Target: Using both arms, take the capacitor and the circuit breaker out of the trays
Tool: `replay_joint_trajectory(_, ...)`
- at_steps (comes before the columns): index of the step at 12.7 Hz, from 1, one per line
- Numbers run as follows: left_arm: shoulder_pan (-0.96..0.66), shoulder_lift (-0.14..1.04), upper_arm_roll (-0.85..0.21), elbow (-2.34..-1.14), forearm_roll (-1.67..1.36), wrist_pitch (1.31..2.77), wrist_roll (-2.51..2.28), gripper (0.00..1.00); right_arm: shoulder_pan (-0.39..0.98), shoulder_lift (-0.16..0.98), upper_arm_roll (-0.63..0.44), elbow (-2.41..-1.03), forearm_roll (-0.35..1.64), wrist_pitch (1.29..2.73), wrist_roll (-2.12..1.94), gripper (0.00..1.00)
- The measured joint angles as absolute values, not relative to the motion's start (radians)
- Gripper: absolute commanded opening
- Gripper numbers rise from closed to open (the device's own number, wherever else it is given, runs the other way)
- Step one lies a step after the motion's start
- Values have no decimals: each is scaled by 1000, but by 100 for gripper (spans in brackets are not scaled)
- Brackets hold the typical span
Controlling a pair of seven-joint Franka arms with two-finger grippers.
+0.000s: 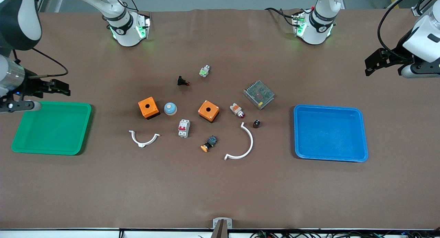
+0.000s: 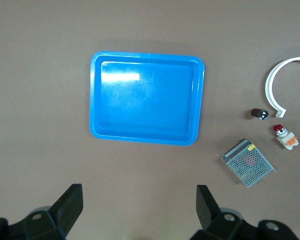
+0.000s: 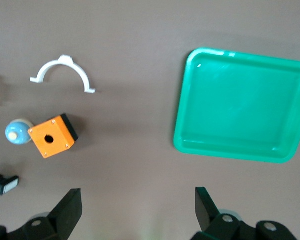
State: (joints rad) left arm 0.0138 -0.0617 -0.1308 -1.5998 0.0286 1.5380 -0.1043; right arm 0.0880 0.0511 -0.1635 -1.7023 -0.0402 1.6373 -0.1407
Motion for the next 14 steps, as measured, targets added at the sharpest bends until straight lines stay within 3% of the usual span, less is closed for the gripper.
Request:
replay_joint_trajectory(5,14,-62,-131,-1600,29,1541,-104,100,74,51,-161,-1562,-41,1600,-216,100)
replay_joint_trajectory(14,14,-63,-131,-1600,29,1561,-104,100,61,54,-161,-1494,-81,1597,-184,100)
